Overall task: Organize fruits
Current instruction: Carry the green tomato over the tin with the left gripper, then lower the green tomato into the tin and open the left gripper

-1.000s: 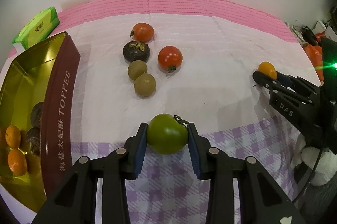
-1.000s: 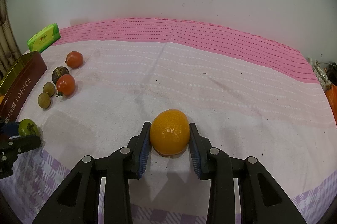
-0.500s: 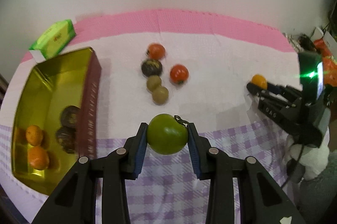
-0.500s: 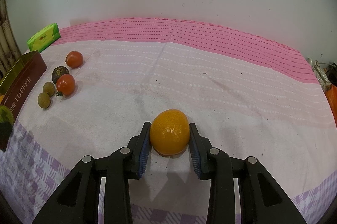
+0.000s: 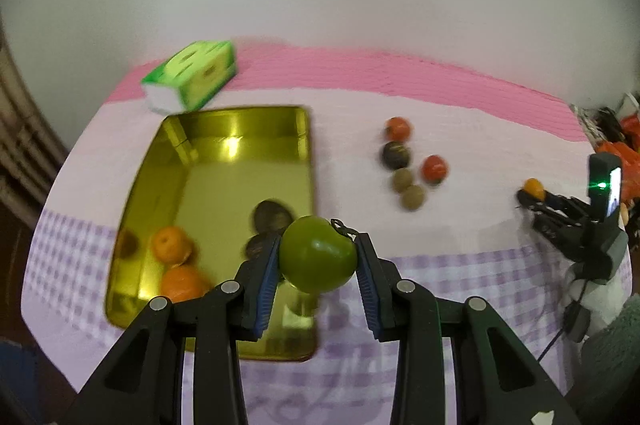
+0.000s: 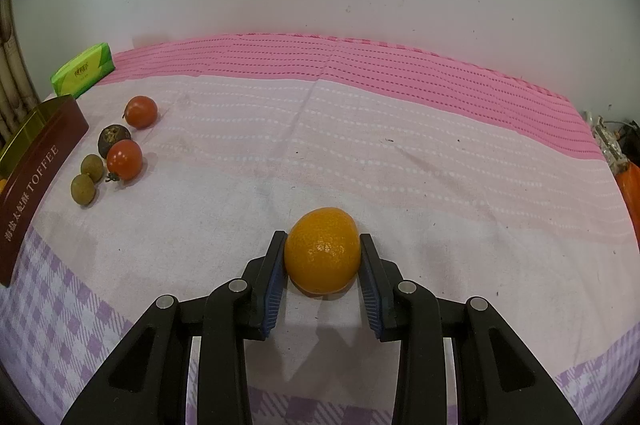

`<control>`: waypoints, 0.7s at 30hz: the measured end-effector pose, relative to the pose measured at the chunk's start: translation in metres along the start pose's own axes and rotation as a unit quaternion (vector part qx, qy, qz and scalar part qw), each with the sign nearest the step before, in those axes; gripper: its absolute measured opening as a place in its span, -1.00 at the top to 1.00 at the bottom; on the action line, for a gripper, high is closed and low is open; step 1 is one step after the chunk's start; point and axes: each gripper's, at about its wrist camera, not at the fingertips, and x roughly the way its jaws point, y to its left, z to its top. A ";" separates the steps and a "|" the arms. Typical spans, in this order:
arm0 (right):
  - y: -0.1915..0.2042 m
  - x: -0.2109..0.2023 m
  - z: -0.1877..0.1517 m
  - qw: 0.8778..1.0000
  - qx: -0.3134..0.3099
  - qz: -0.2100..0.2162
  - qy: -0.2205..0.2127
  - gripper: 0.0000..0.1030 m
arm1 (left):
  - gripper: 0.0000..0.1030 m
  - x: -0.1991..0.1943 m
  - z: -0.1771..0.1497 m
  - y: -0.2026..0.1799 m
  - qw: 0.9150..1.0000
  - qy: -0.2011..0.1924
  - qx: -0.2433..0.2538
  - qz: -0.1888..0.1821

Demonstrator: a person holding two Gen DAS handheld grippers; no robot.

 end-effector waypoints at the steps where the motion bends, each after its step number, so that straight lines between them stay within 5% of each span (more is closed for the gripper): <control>1: 0.000 0.000 0.000 1.000 0.000 0.000 0.000 0.31 | 0.36 0.001 -0.002 0.009 1.000 0.005 -0.008 0.004; 21: 0.000 0.000 0.000 1.000 0.000 0.000 0.000 0.31 | 0.36 0.042 -0.031 0.052 0.996 0.082 -0.034 0.028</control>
